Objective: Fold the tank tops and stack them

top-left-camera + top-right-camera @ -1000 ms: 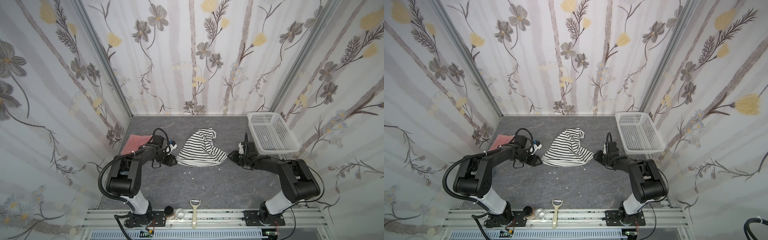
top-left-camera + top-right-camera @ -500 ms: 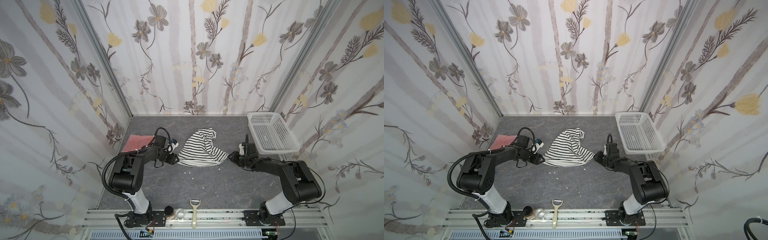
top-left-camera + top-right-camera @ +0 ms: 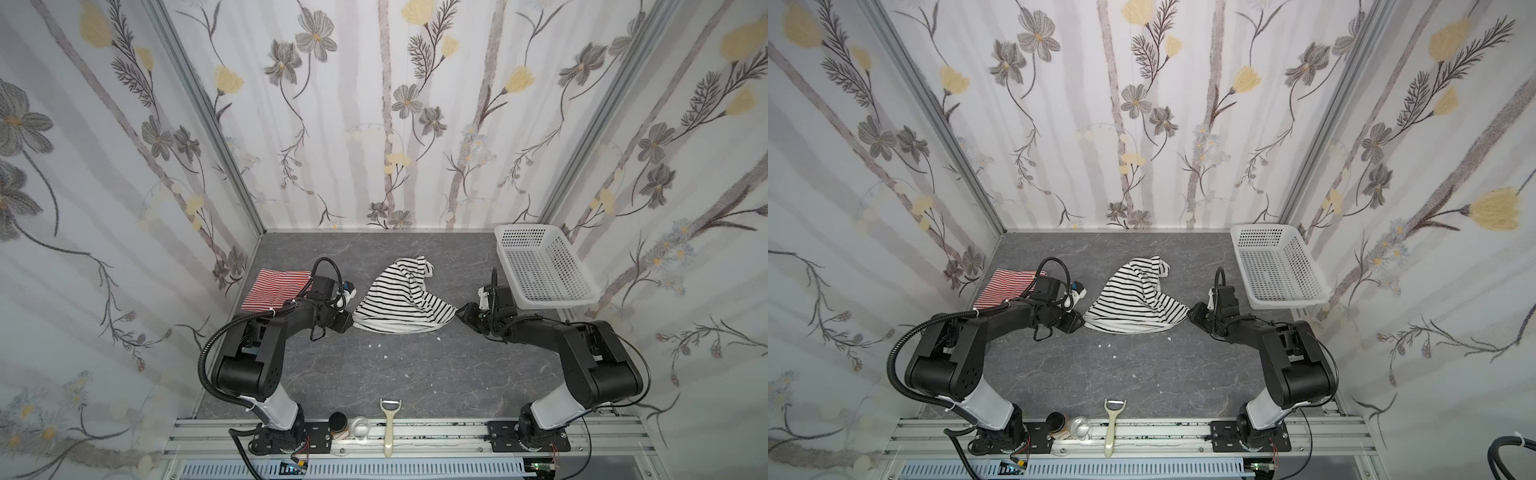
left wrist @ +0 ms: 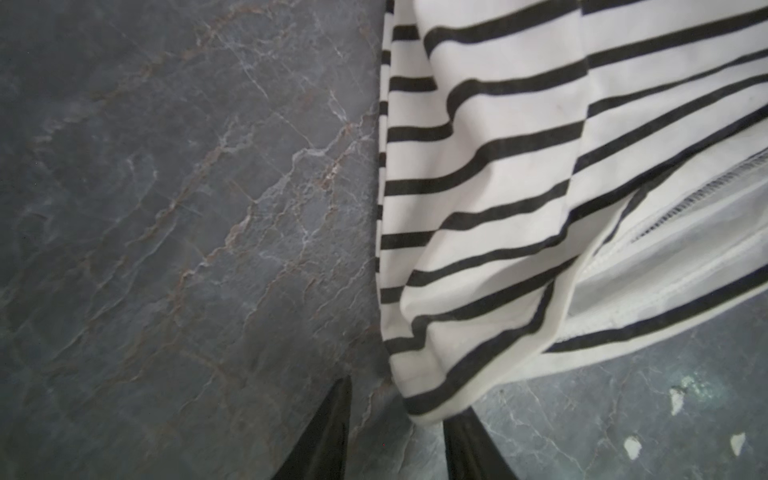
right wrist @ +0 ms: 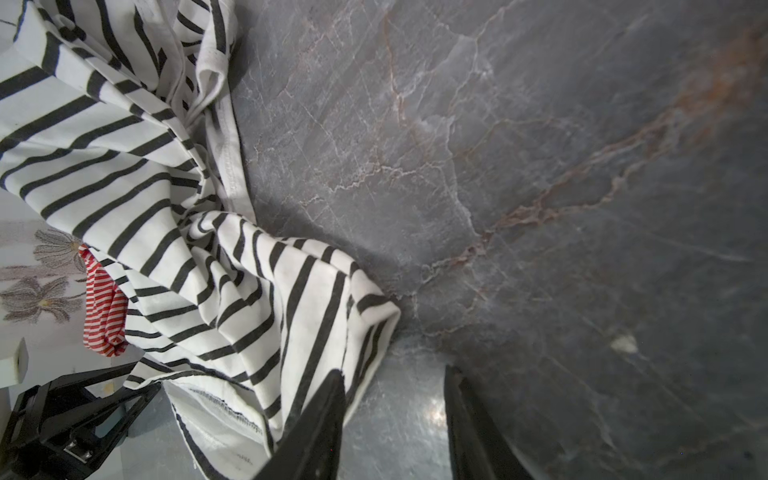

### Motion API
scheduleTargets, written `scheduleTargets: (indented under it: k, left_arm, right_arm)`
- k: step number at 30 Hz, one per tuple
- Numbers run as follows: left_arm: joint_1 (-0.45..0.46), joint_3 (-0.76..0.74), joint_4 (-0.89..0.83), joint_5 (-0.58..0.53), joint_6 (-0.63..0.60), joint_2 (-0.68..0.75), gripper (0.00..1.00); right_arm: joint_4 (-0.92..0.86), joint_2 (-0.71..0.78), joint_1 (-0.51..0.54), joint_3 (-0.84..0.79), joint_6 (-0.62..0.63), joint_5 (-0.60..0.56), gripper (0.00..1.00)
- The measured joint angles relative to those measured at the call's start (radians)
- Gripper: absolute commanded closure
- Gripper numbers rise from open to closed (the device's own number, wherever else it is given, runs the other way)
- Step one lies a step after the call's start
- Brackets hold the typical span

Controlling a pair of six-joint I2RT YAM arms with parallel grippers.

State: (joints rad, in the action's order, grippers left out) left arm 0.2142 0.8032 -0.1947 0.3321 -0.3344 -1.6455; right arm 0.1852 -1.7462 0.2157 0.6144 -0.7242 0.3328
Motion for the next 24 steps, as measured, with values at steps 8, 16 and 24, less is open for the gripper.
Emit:
scheduleTargets:
  k: [8,16,24]
  left_arm:
    - [0.013,0.016,0.026,-0.006,0.01,-0.024,0.62]
    - [0.019,0.017,0.058,-0.018,0.024,-0.038,0.76]
    - [0.026,0.001,0.051,-0.054,0.026,-0.011,1.0]
  right_arm:
    - [0.002,0.005,0.0,-0.006,0.0,0.002,0.58]
    - [0.033,0.014,-0.001,-0.032,0.0,0.002,0.58]
    - [0.029,0.017,-0.001,-0.029,0.0,0.002,0.58]
